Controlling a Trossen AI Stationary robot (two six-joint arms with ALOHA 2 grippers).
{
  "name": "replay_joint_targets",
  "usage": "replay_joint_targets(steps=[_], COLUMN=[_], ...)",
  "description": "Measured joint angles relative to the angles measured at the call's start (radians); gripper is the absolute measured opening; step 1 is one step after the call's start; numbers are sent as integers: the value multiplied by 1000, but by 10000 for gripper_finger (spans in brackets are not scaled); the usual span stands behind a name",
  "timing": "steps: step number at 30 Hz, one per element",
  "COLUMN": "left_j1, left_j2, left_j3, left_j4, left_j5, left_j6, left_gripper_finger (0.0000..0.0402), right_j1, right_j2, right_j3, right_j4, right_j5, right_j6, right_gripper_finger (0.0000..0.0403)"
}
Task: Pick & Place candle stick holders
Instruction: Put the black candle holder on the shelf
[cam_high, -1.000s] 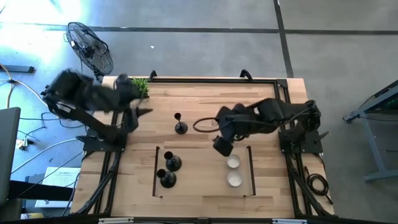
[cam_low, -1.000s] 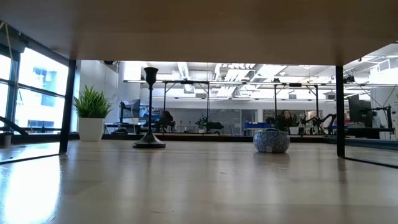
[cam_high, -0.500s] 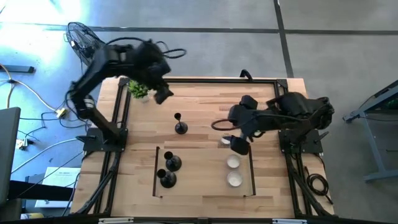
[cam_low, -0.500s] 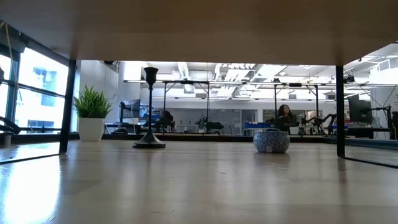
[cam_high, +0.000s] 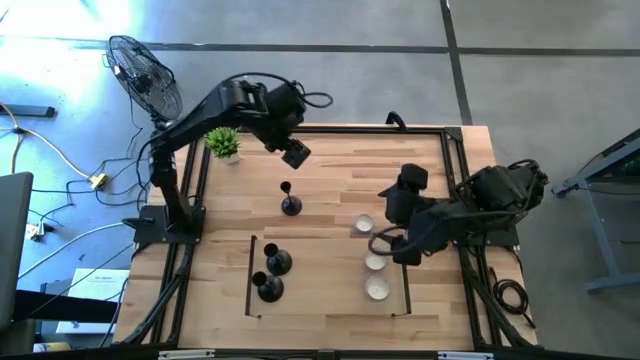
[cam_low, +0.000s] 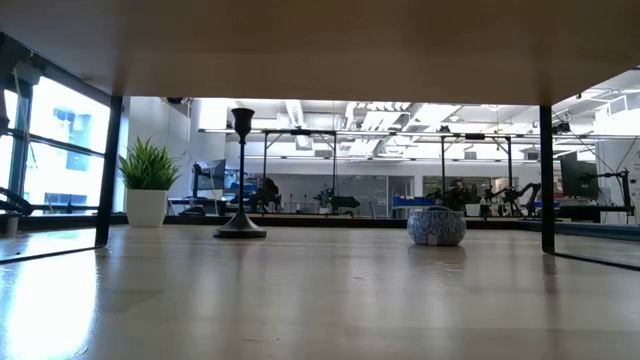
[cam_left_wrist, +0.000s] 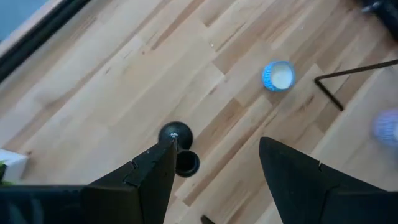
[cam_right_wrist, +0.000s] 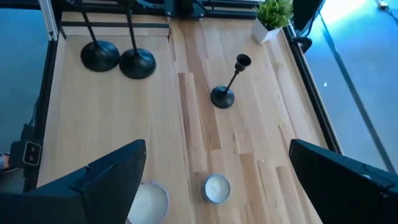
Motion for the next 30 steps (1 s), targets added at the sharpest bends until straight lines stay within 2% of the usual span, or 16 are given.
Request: replay_joint_targets(steps=[5, 14, 26, 30], left_j1=[-32, -46, -46, -45], left_j2=[6, 9, 5, 5], left_j3=[-9, -191, -362, -383], left_j4=[0, 0, 0, 0], left_j5=[-33, -11, 30, 35], left_j6=[-1, 58, 58, 58], left_gripper_finger=[227, 227, 227, 227], right_j1=[25, 31, 31, 31], right_j2=[0, 0, 0, 0], right_j3=[0, 0, 0, 0], right_j4=[0, 0, 0, 0], right_j5=[20, 21, 32, 33], right_j6=[-32, -64, -86, -86], right_gripper_finger=[389, 389, 389, 389])
